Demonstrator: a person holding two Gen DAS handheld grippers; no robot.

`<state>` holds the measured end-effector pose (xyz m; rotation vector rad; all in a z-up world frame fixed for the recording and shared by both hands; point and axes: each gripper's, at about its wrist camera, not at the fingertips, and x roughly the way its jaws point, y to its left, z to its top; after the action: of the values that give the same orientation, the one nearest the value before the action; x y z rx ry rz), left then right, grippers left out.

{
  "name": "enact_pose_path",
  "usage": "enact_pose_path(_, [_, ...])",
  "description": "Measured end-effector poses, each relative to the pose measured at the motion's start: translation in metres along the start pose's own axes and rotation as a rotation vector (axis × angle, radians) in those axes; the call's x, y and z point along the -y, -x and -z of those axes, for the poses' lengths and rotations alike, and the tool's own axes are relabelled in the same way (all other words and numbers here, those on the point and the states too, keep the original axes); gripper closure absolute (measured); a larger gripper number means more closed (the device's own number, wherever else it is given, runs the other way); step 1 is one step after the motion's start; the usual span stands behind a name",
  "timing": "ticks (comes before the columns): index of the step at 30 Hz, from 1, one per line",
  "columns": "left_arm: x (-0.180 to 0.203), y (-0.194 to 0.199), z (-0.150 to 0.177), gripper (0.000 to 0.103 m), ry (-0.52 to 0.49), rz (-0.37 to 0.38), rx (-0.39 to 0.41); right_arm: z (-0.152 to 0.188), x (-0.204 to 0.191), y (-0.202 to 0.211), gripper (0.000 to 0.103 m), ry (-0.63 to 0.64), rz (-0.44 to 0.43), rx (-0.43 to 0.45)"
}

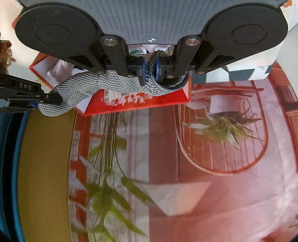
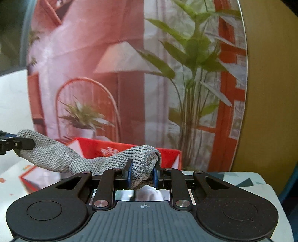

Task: Organize soft objects
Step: 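Lift the grey towel with the left tool and carry it over the box, then open the left tool to drop the grey towel into the box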

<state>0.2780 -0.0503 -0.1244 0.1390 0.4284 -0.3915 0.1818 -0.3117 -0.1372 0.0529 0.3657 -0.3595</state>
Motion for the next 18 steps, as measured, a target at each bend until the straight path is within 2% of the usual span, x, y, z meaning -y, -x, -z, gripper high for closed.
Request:
enact_pose_path(8, [0.006,-0.052,0.011,0.092,-0.012,0.032,-0.124,0.016,-0.007,-0.039,0.084,0.041,0.007,-0.116])
enact_pose_path(14, [0.004,-0.058,0.014,0.091,-0.02,0.049,-0.146,0.021,-0.006,-0.047,0.082,0.026,0.005,-0.163])
enact_pose_path(15, [0.003,-0.056,0.014,0.087,-0.018,0.05,-0.144,0.02,-0.004,-0.046,0.078,0.025,0.008,-0.163])
enact_pose_path(17, [0.002,-0.05,0.012,0.062,-0.012,0.05,-0.146,0.018,-0.002,-0.041,0.073,0.019,0.013,-0.152])
enact_pose_path(18, [0.001,-0.046,0.01,0.04,-0.006,0.047,-0.14,0.016,0.0,-0.038,0.068,0.012,0.014,-0.143])
